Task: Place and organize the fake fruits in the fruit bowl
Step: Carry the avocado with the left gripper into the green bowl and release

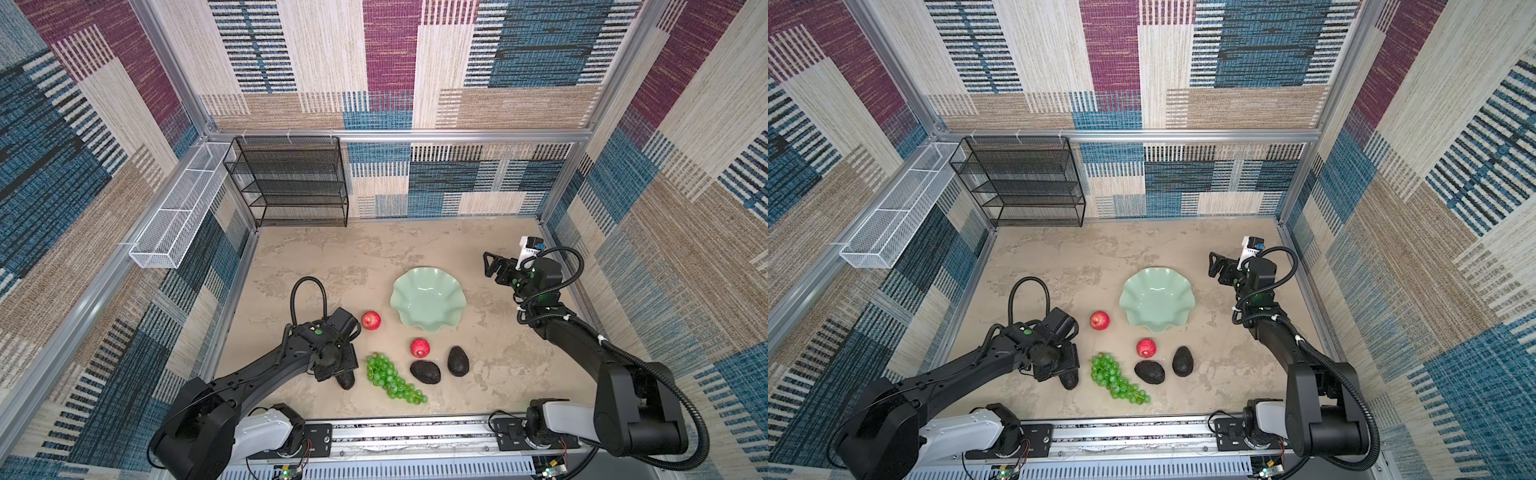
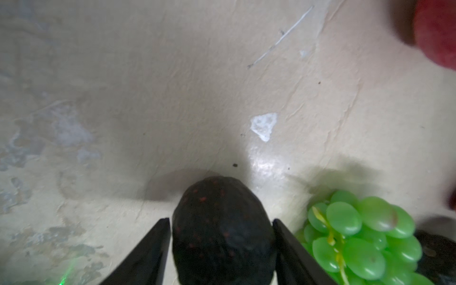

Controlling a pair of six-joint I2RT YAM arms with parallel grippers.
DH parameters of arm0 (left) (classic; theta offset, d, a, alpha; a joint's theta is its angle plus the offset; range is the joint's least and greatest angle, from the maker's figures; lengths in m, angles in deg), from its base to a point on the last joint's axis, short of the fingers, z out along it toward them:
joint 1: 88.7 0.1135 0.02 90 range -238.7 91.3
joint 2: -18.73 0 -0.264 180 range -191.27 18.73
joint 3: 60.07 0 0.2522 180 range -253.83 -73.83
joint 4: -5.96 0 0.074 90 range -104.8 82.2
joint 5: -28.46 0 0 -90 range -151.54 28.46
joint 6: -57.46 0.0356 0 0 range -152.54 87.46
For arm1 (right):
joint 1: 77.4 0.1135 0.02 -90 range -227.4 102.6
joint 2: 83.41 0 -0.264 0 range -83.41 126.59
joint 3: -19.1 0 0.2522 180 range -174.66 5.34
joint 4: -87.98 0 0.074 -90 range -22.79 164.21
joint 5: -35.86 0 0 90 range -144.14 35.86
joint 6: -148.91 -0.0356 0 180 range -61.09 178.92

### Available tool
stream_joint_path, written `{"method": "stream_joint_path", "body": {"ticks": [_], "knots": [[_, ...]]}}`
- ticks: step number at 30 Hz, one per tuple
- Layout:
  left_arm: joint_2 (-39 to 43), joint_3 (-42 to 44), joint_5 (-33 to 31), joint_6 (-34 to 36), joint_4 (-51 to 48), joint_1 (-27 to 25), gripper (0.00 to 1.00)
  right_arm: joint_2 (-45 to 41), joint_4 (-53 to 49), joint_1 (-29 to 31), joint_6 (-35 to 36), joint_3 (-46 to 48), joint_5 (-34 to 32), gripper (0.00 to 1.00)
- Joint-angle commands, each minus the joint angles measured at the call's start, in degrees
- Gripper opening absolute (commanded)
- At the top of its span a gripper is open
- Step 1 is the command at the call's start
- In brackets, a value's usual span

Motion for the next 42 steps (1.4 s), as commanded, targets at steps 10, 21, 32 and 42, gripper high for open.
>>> {"method": "stream_joint_path", "body": {"ticks": [10,21,32,42], "knots": [[0.8,-11.0,-0.5,8.2,-0.6,-0.2,0.43,0.7,1.2,0.0,-0.3,-0.4,0.5,1.0],[-30.0,-49.3,0.0,22.4,-3.7,-1.5,0.45,-1.0,-1.8,0.0,-1.0,0.1,0.7,1.0],[-55.0,-77.0,0.4,26.1,-8.8,-6.0,0.47,-5.5,-5.0,0.0,-0.4,2.8,-0.7,1.0],[-63.4,-81.9,-0.1,25.4,-9.5,-6.9,0.52,-5.2,-5.2,0.0,-0.6,2.2,0.2,1.0]]}}
